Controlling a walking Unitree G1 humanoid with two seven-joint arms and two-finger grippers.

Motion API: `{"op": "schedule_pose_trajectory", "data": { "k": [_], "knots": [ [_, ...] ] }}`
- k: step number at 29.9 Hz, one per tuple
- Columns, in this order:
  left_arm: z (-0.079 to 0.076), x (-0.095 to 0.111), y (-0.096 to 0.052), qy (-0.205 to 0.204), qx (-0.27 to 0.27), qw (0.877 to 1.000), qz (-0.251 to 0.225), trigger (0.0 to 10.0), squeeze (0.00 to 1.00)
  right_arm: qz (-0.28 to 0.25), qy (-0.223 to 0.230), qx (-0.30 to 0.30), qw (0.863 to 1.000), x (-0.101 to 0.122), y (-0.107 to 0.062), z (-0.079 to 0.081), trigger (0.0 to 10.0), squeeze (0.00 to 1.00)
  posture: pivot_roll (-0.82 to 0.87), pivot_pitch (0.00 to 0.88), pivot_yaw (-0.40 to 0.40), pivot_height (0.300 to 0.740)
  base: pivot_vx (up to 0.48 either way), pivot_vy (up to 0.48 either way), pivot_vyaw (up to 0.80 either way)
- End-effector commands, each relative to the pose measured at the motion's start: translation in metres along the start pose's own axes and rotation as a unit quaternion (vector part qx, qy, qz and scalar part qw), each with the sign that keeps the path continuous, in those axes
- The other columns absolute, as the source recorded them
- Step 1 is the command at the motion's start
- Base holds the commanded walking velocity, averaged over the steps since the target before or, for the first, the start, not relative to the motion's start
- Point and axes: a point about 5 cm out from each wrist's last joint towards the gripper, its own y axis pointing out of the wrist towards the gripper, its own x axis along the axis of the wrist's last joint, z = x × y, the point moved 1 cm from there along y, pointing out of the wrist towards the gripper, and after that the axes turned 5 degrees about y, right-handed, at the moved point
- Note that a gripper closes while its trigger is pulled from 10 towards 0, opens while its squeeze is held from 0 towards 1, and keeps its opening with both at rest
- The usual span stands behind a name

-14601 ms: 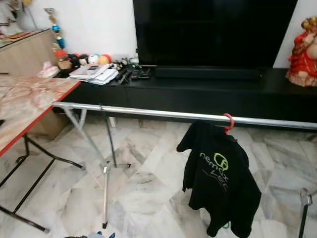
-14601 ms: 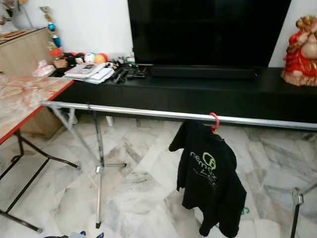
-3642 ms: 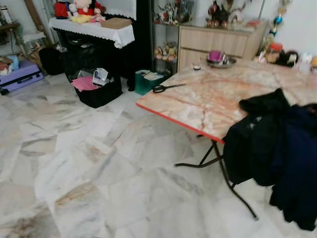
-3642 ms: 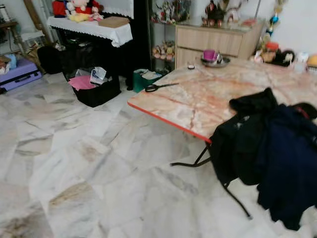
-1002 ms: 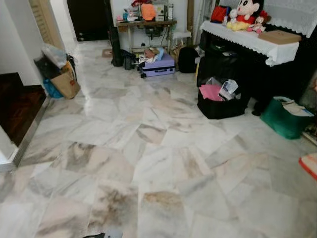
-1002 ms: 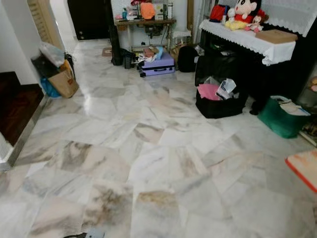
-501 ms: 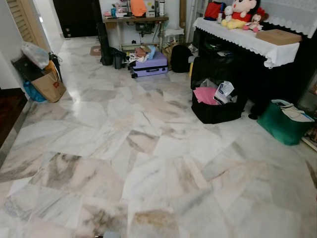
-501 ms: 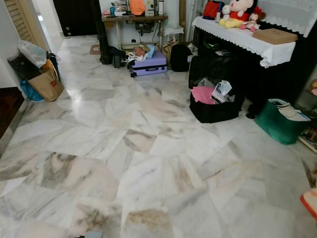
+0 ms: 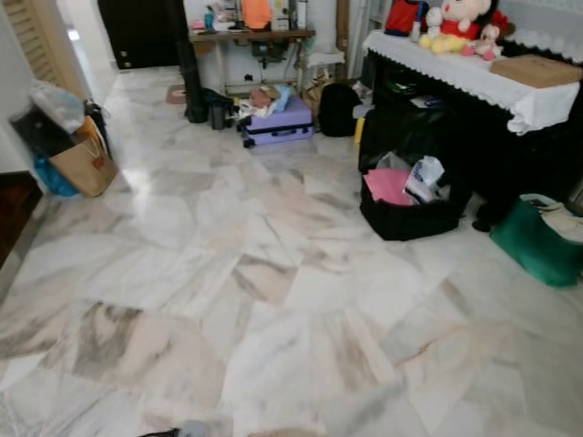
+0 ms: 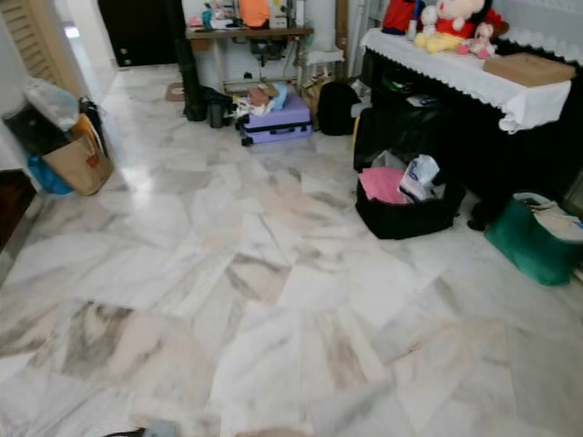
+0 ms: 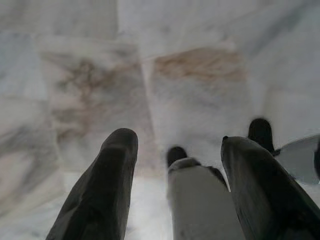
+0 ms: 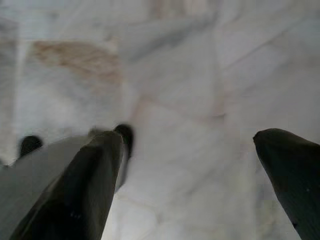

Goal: Hang hanger

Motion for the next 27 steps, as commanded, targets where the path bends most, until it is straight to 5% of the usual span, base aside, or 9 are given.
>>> {"op": "schedule_pose_trajectory", "data": {
  "k": [1, 27],
  "knots": [
    [0.0110, -0.0169, -0.0030, 0.002, 0.012, 1.000, 0.028, 10.0, 0.00, 0.002, 0.007, 0.008, 1.000, -0.0031, 0.0001, 0.0084, 10.0, 0.00, 0.01, 0.013, 0.002, 0.740, 0.000, 0.000, 0.00],
    [0.0121, -0.0196, -0.0035, 0.011, 0.012, 0.999, 0.033, 10.0, 0.00, 0.004, 0.007, 0.004, 1.000, -0.0038, 0.0001, 0.0089, 10.0, 0.00, 0.02, 0.000, 0.007, 0.740, 0.000, 0.000, 0.00]
  ]
}}
